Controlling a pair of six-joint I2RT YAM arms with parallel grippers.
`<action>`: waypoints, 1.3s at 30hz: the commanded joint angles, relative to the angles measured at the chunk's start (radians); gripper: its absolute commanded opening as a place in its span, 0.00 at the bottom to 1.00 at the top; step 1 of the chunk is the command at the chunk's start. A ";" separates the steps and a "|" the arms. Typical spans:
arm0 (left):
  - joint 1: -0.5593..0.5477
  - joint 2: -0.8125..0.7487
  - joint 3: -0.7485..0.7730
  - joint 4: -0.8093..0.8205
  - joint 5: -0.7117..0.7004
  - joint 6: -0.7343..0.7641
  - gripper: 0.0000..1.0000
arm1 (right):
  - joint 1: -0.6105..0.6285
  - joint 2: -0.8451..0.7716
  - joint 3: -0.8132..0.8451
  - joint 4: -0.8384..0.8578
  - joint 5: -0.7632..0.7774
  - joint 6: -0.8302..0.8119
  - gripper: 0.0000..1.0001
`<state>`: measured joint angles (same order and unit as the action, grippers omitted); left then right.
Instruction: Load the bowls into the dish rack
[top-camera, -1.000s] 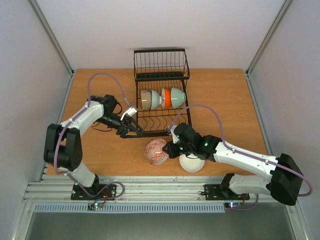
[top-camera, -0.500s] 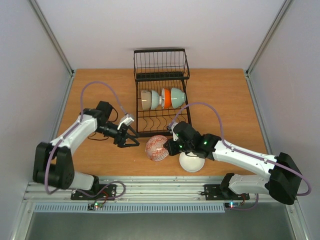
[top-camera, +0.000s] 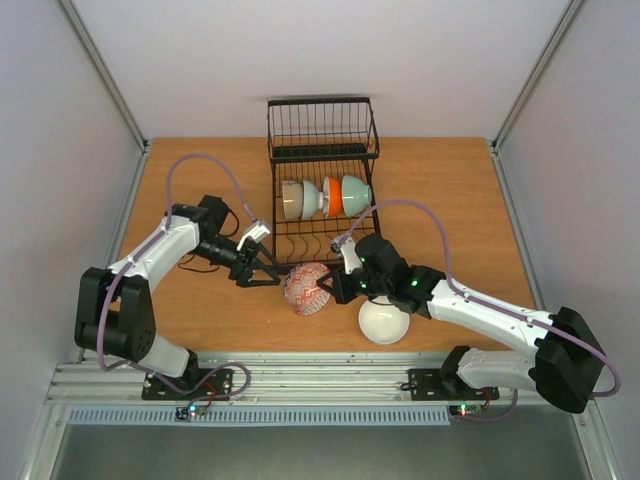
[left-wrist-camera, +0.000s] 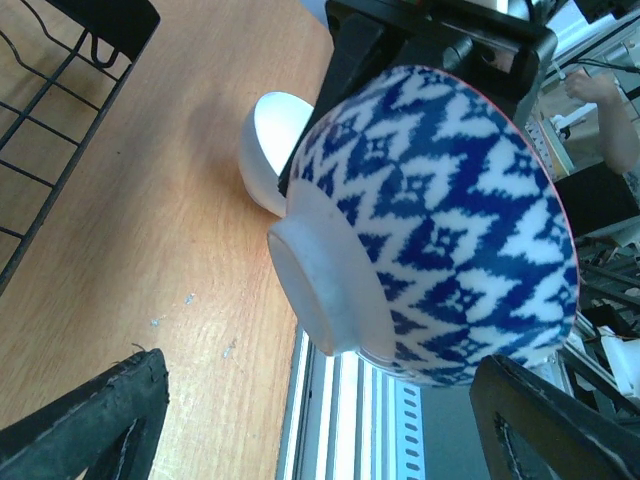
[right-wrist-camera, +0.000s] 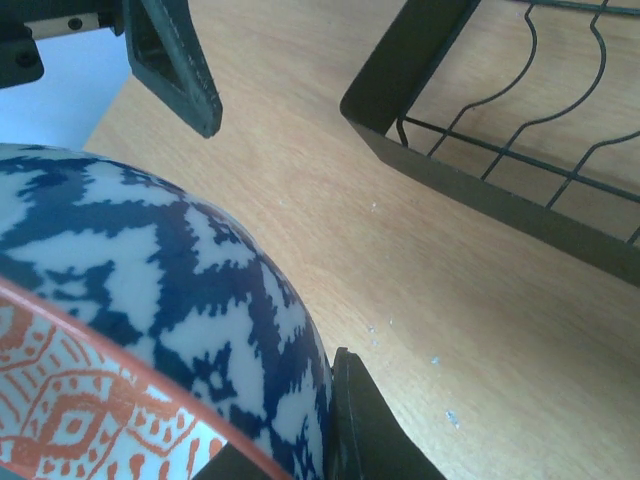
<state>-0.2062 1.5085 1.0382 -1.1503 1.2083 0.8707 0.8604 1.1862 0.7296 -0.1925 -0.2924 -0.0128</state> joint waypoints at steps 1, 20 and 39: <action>0.002 -0.048 -0.012 0.008 0.018 0.006 0.83 | -0.030 -0.005 -0.005 0.110 -0.066 -0.031 0.01; -0.023 -0.105 -0.053 0.046 -0.057 -0.041 0.89 | -0.040 0.135 0.059 0.167 -0.113 -0.035 0.01; -0.092 -0.119 -0.093 0.177 -0.120 -0.136 0.90 | -0.040 0.176 0.095 0.230 -0.214 -0.012 0.01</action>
<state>-0.2970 1.4128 0.9634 -1.0481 1.1072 0.7624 0.8215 1.3647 0.7830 -0.0807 -0.4194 -0.0452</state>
